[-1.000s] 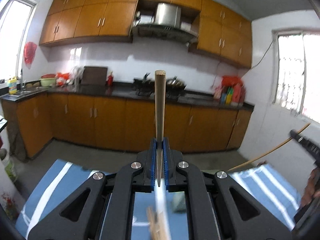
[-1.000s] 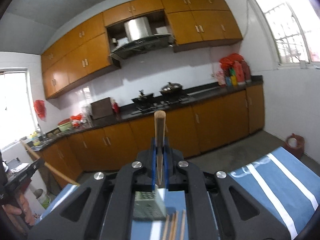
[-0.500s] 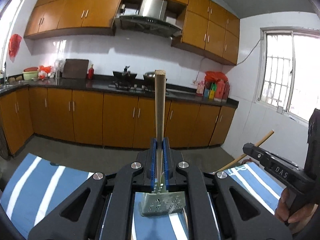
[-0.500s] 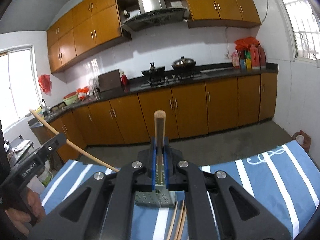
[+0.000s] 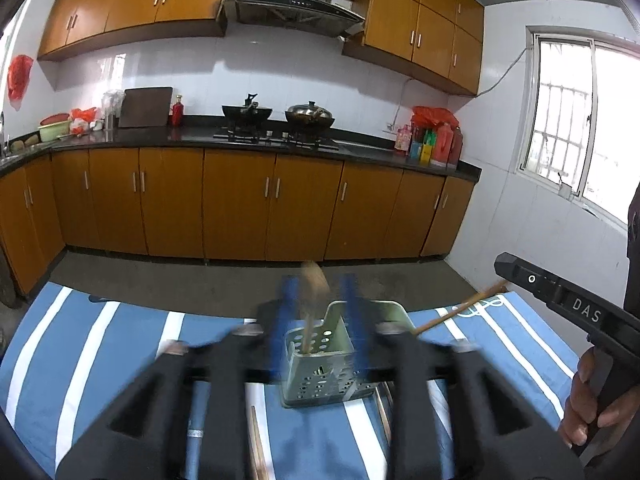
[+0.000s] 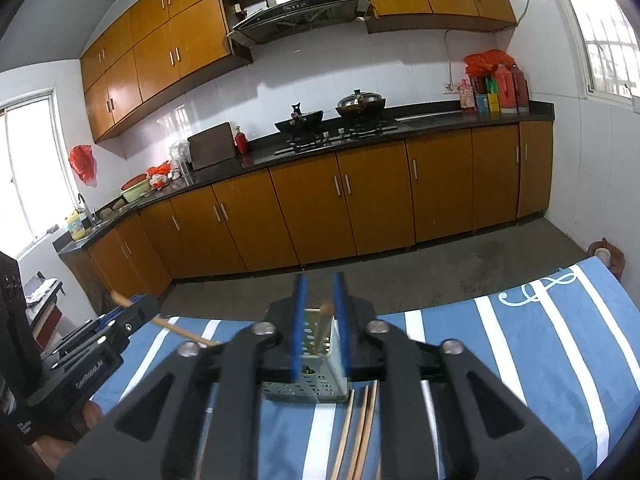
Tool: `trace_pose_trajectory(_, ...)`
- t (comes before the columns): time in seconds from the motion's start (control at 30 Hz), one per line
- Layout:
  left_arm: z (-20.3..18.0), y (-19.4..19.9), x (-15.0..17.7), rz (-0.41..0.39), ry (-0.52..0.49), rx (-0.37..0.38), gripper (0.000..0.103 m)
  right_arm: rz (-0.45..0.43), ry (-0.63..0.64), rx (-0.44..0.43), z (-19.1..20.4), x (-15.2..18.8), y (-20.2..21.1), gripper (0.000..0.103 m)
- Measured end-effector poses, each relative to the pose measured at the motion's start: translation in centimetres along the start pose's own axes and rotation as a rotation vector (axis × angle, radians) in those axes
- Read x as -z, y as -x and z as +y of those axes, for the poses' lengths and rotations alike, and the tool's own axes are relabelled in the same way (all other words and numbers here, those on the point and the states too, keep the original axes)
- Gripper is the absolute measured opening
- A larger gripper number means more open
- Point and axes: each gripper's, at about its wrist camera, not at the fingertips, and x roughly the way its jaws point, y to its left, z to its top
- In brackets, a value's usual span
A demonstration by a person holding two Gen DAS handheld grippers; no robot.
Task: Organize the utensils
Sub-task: 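Open the right tool over the basket while the left tool releases its chopstick, then close the right tool on another chopstick while the left tool grasps one too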
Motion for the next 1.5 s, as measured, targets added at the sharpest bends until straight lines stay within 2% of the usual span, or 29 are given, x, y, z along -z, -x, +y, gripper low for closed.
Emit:
trace_pose_trajectory(0.03,0.0,0.4,-0.1,-0.013,0.002,-0.003,0.048,-0.005,-0.004,-0.002,-0.1,0.0,0.2,0.024)
trace_pose_trajectory(0.33,0.7,2.7,-0.5,-0.054,0.031,0.0,0.048,-0.073,-0.018,0.012,-0.8,0.1,3.8,0.027)
trace_pose_trajectory(0.47,1.9,4.9,-0.3,-0.089,0.061,0.006,0.048,-0.08,-0.03,0.062,-2.5,2.1,5.9,0.029)
trace_pose_trajectory(0.6,3.3,6.8,1.1,-0.104,0.097,-0.004,0.049,-0.018,-0.049,0.13,-4.8,5.3,5.9,0.029)
trace_pose_trajectory(0.7,4.5,7.0,2.9,-0.063,0.109,-0.054,0.05,0.096,-0.066,0.161,-6.2,8.8,4.1,0.029)
trace_pose_trajectory(0.8,6.0,6.1,6.0,0.033,0.104,-0.125,0.05,0.239,-0.08,0.168,-7.0,13.1,1.7,0.027)
trace_pose_trajectory(0.97,8.4,3.8,12.1,0.227,0.123,-0.187,0.049,0.395,-0.101,0.123,-6.2,18.5,-0.5,0.022)
trace_pose_trajectory(1.1,9.2,3.4,14.9,0.303,0.137,-0.203,0.049,0.445,-0.072,0.119,-4.9,20.4,-1.4,0.022)
trace_pose_trajectory(1.2,9.4,3.4,16.0,0.321,0.139,-0.199,0.049,0.464,-0.058,0.127,-4.6,20.8,-2.1,0.021)
trace_pose_trajectory(1.33,8.7,3.0,16.4,0.333,0.119,-0.183,0.049,0.457,-0.01,0.164,-4.1,20.9,-2.3,0.008)
trace_pose_trajectory(1.5,7.4,2.5,17.2,0.361,0.08,-0.157,0.044,0.438,-0.033,0.236,-5.5,20.7,-2.2,0.008)
